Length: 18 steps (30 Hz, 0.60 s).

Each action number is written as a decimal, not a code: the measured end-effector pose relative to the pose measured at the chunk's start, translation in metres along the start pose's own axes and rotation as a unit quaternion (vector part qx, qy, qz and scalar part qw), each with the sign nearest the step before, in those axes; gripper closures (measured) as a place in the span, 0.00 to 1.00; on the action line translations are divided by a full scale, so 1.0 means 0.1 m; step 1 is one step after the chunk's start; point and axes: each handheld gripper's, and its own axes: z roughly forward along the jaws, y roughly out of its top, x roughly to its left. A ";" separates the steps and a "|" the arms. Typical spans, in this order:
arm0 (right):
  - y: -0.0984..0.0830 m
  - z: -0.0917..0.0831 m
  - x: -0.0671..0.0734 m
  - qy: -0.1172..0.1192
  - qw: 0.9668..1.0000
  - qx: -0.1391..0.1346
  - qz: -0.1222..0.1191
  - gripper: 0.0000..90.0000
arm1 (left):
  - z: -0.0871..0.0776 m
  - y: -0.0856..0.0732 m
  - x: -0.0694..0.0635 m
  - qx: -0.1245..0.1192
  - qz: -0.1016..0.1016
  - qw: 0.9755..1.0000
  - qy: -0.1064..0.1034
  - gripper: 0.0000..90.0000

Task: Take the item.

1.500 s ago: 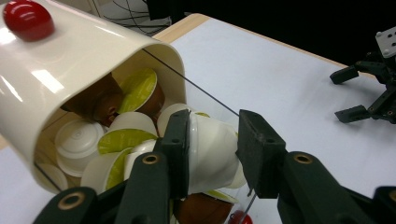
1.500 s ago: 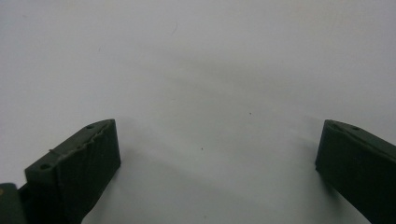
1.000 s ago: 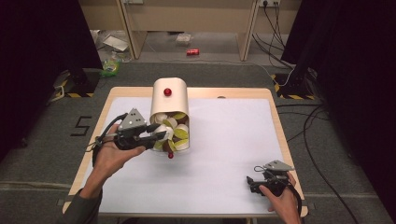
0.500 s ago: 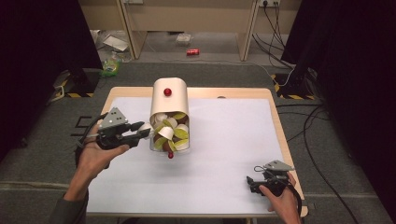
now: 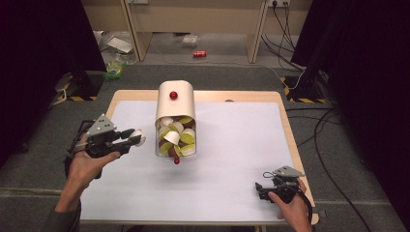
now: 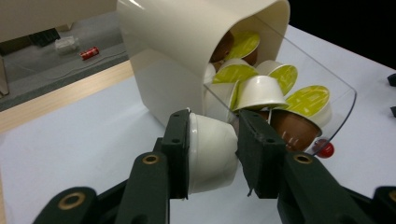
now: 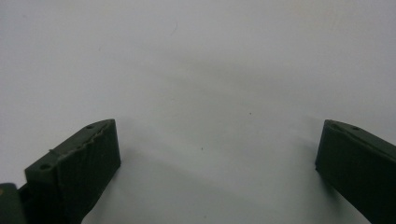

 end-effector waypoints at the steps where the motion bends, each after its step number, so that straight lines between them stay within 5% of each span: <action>1: 0.00 0.00 0.00 0.000 1.000 0.000 -0.001 0.00 | 0.00 -0.01 0.01 0.000 -0.001 1.000 0.002 0.72; 18: 0.00 0.00 0.00 0.000 1.000 -0.001 -0.001 0.00 | 0.09 -0.38 0.17 0.020 -0.029 0.999 0.020 0.72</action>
